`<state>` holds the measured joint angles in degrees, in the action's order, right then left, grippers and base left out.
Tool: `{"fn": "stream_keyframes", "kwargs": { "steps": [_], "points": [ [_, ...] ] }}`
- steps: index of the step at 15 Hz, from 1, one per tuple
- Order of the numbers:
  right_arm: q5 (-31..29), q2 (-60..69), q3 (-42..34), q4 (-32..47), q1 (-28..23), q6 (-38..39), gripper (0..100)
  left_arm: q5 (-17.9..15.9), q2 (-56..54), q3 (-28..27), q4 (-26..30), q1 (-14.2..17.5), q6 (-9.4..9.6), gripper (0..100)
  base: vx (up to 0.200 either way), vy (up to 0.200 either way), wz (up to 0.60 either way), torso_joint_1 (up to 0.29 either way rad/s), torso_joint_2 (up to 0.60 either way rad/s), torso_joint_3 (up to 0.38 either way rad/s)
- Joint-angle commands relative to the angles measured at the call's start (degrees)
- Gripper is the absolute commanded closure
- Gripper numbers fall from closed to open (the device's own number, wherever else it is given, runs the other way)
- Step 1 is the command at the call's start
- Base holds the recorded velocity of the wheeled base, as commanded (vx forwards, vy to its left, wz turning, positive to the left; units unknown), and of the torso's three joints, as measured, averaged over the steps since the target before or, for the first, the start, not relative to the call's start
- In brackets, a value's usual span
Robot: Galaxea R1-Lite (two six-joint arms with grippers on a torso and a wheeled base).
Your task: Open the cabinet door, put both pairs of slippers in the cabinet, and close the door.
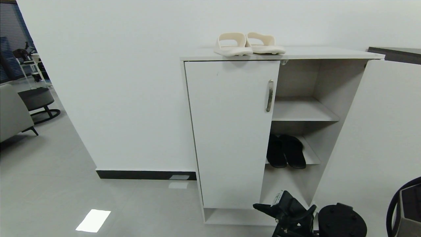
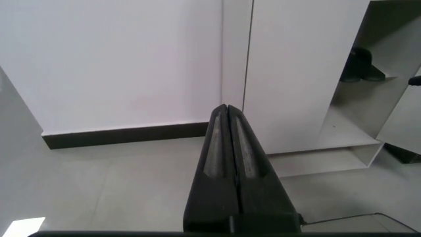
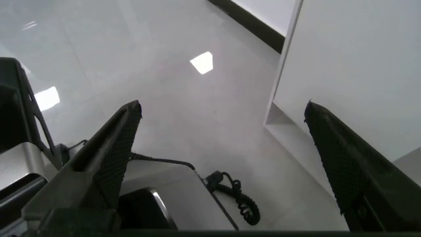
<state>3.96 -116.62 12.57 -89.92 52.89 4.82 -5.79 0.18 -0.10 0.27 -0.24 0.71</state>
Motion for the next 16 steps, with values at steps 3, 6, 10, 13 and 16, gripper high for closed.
{"fn": "stream_keyframes", "kwargs": {
  "steps": [3, 6, 10, 13, 16],
  "points": [
    [0.08, -0.02, -0.88, -0.08, 0.02, 0.02, 0, -0.01, 0.08, 0.01, 0.0, -0.02, 0.0, 100, 0.0, 0.0, 0.0, 0.0, 0.0, 0.0],
    [-0.01, 0.07, -1.05, -0.08, 0.1, 0.02, 0, -0.01, 0.08, 0.01, 0.0, -0.02, 0.0, 100, 0.0, 0.0, 0.0, 0.048, -0.21, -0.149],
    [-0.01, 0.34, -1.05, -0.08, 0.1, -0.77, 0, -0.01, 0.08, 0.01, 0.0, -0.02, 0.0, 100, 0.0, 0.0, 0.0, 0.122, -0.38, -0.295],
    [-0.01, 0.34, -1.14, -0.08, 0.1, -0.77, 0, -0.01, 0.08, 0.01, 0.0, -0.02, 0.0, 100, 0.0, 0.0, 0.0, 0.17, -0.49, -0.292],
    [-0.01, 0.34, -1.14, -0.08, 0.1, -0.77, 0, -0.01, 0.08, 0.01, 0.0, -0.02, 0.0, 100, 0.0, 0.0, 0.0, 0.178, -0.47, -0.287]
  ]
}}
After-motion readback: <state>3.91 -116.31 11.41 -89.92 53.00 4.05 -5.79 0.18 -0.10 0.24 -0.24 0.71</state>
